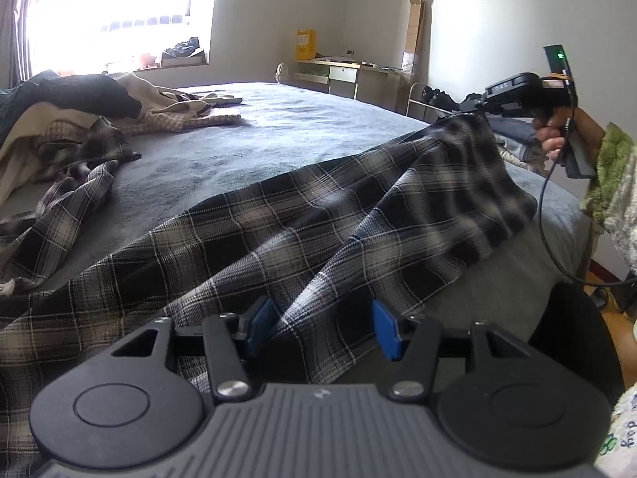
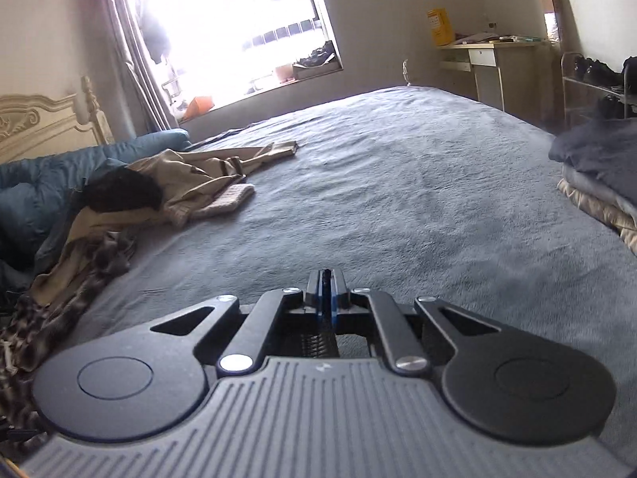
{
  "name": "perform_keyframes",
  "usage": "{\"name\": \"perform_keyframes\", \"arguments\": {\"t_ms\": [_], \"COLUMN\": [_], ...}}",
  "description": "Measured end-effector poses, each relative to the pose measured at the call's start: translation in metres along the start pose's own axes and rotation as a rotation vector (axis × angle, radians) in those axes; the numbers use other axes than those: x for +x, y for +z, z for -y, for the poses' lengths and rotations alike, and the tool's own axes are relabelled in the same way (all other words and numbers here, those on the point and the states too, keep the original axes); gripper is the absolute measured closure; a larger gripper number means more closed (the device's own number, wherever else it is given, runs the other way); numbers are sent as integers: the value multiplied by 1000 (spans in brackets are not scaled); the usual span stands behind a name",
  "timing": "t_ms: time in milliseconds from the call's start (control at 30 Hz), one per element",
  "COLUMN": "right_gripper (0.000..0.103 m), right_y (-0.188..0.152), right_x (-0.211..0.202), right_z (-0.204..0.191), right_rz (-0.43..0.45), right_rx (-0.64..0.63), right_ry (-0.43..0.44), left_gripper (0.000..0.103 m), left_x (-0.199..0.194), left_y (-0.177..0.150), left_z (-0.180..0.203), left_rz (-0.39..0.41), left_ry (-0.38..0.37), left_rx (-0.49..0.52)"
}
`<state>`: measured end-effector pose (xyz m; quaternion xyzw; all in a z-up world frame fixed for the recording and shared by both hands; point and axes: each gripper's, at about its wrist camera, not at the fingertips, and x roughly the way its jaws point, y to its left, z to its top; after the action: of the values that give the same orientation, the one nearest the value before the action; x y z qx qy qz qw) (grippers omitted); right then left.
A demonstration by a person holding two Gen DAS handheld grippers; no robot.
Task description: Fold clothes
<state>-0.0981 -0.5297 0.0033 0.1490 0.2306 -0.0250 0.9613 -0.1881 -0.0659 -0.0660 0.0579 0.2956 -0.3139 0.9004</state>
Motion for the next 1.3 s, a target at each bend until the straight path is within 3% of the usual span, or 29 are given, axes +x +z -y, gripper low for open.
{"name": "perform_keyframes", "arguments": {"t_ms": [100,300,367,467,633,733,967,1167,1300], "right_gripper": [102,103,101,100,96,78,80,81,82], "right_y": [-4,-35,-40,-43,-61,-90,-164,-221,-251], "right_x": [17,49,35,-14,-72,-82,-81,-80,-74], "right_z": [9,58,72,60,-31,-98,-257,-371,-431], "right_rz": [-7,-90,-67,12,32,12,-80,-52,-22], "right_rx": [-10,105,209,214,-47,-205,-605,-983,-1207], "right_ry": [-56,-220,-197,-108,82,210,525,660,700], "left_gripper": [47,47,47,47,47,47,47,50,50], "left_x": [5,5,-1,-21,-69,-99,-152,-168,-176], "left_y": [-1,-1,0,-2,-22,-46,-95,-122,-126], "left_z": [0,-4,-5,-10,-32,-52,-105,-146,-167], "left_rz": [-14,-23,-17,-3,21,27,69,135,184], "left_ry": [4,16,29,49,137,206,325,350,346], "left_rx": [1,-11,-29,-85,-257,-397,-710,-869,-877]}}
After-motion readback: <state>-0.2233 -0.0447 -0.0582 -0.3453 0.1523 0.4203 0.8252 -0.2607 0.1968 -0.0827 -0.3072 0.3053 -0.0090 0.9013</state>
